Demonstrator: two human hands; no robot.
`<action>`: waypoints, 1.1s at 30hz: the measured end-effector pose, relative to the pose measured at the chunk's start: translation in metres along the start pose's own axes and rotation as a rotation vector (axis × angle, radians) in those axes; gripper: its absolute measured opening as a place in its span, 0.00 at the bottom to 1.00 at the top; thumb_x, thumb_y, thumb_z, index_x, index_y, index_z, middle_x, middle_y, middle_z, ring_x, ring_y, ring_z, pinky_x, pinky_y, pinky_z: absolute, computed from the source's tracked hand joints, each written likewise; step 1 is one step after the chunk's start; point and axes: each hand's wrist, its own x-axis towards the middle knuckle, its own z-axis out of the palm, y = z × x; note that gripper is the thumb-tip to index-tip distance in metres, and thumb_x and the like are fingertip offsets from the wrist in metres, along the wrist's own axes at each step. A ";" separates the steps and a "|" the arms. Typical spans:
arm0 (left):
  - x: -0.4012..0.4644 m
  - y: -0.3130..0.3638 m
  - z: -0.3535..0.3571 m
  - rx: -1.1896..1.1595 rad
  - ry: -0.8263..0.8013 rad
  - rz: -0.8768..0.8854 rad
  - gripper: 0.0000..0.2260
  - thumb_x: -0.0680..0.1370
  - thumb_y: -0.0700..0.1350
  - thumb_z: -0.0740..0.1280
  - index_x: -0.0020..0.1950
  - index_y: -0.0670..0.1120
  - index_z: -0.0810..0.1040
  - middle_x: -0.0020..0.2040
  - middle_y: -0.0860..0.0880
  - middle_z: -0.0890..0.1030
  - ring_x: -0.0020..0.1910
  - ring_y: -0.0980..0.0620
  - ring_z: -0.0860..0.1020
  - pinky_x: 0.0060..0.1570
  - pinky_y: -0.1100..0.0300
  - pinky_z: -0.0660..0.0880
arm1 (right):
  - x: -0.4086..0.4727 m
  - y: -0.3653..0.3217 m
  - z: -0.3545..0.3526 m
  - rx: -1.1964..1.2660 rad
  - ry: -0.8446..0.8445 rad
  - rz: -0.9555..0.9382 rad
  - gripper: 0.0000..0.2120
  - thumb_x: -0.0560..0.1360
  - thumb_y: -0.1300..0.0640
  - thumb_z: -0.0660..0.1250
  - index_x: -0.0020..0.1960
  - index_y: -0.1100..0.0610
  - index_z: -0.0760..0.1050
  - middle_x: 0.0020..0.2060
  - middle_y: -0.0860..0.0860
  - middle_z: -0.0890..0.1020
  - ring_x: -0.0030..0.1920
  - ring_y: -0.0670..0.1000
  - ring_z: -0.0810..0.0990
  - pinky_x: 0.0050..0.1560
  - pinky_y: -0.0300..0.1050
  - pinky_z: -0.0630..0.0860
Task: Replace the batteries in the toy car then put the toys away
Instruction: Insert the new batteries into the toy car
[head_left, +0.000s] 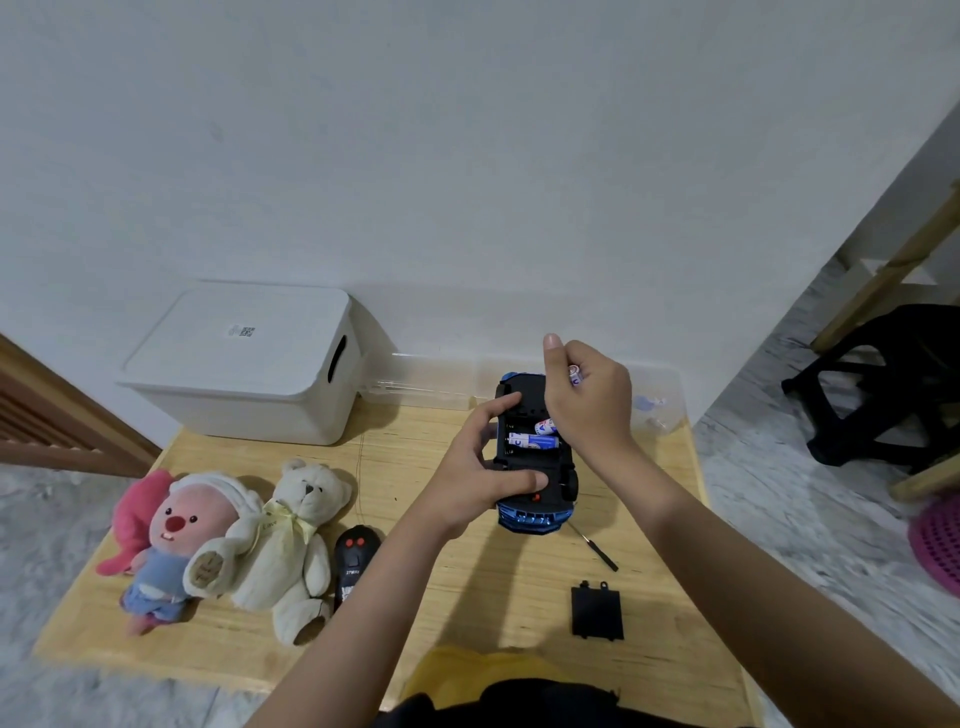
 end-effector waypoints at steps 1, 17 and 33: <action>-0.001 -0.001 0.000 0.001 0.005 -0.004 0.38 0.63 0.35 0.75 0.69 0.54 0.68 0.61 0.44 0.74 0.47 0.52 0.83 0.45 0.55 0.80 | 0.000 0.001 0.000 -0.017 -0.004 0.019 0.25 0.78 0.46 0.57 0.28 0.59 0.60 0.21 0.49 0.61 0.25 0.50 0.61 0.27 0.48 0.60; 0.001 -0.011 -0.002 -0.015 0.048 -0.023 0.36 0.63 0.36 0.75 0.67 0.57 0.69 0.60 0.45 0.74 0.47 0.48 0.83 0.46 0.53 0.81 | 0.011 0.010 -0.024 -0.066 -0.359 0.198 0.16 0.70 0.42 0.70 0.32 0.52 0.73 0.28 0.44 0.75 0.32 0.44 0.73 0.36 0.43 0.71; 0.002 -0.008 -0.006 0.022 0.066 -0.034 0.36 0.62 0.37 0.75 0.66 0.58 0.69 0.58 0.48 0.75 0.46 0.48 0.83 0.48 0.51 0.81 | 0.010 -0.005 -0.038 -0.412 -0.819 -0.163 0.09 0.76 0.51 0.64 0.55 0.44 0.77 0.45 0.47 0.75 0.46 0.50 0.76 0.45 0.49 0.73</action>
